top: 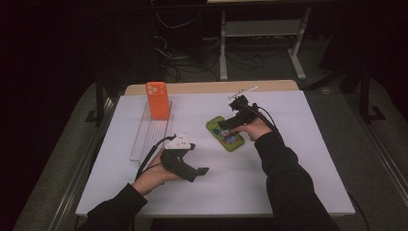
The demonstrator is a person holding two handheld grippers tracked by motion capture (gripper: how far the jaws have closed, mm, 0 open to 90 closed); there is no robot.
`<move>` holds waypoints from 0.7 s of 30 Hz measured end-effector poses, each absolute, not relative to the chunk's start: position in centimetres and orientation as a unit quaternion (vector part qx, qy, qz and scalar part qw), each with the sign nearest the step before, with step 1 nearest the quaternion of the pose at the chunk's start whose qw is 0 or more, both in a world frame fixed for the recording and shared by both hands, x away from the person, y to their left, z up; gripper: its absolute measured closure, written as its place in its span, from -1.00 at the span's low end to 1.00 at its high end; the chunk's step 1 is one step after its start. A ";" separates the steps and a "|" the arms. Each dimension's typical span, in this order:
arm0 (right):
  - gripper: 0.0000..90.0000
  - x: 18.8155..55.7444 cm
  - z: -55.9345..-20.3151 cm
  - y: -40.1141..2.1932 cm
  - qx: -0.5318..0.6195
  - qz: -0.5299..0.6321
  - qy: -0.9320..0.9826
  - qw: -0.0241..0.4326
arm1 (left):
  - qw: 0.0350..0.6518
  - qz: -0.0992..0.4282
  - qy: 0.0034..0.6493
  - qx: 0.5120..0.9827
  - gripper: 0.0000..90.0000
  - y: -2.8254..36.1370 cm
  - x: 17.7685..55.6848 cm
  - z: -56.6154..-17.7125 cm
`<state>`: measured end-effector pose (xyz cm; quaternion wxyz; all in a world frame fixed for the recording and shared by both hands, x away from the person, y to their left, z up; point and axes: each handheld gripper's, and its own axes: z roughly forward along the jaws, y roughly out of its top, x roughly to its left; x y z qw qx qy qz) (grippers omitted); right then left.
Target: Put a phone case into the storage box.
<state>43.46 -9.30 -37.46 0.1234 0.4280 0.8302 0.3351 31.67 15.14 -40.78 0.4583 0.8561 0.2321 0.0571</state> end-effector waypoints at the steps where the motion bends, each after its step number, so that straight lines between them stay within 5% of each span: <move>1: -1.00 43.5 -37.6 -9.2 0.428 0.329 0.833 0.122 | 0.457 0.058 0.231 0.857 -1.00 15.1 31.7 -40.8; 21: -1.00 44.3 -42.2 -7.1 0.441 0.227 0.864 0.088 | 0.455 0.055 0.225 0.860 -1.00 15.1 31.7 -40.8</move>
